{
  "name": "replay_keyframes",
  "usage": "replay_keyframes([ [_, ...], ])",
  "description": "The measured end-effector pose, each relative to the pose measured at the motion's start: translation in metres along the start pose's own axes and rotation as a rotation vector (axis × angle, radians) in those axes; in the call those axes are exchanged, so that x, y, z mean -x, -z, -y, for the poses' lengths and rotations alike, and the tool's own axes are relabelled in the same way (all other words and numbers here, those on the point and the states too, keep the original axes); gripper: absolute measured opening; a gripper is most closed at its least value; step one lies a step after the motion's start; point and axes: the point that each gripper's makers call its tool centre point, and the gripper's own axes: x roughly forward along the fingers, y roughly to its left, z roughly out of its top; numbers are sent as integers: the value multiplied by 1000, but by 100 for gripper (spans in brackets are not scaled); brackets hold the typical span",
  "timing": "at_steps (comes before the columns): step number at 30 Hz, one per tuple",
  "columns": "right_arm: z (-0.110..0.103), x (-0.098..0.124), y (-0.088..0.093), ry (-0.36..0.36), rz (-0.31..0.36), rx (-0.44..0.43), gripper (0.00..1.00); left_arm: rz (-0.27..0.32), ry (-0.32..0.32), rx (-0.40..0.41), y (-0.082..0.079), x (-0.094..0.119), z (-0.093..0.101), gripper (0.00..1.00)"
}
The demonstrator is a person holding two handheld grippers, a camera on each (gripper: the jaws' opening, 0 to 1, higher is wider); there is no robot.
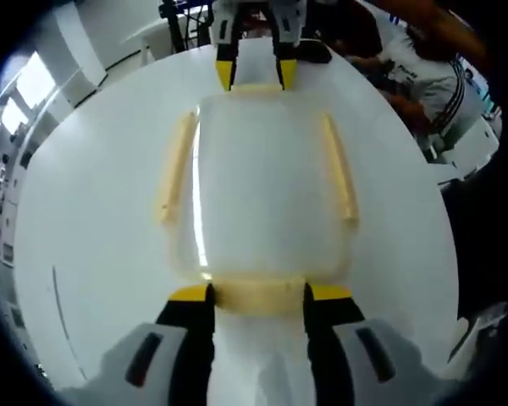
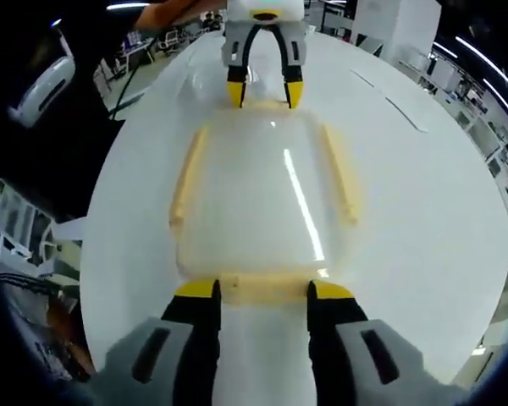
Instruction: Snap each plastic latch of the storage box into its locked position after aligning the lid with the box until every specified latch is closed and the lid sits flush.
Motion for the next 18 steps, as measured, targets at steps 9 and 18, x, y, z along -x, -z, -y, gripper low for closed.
replay_keyframes([
  [9, -1, 0, -1, -1, 2, 4, 38, 28, 0, -5, 0, 2, 10, 41],
  [18, -4, -2, -4, 2, -16, -6, 38, 62, 0, -6, -2, 4, 12, 41],
])
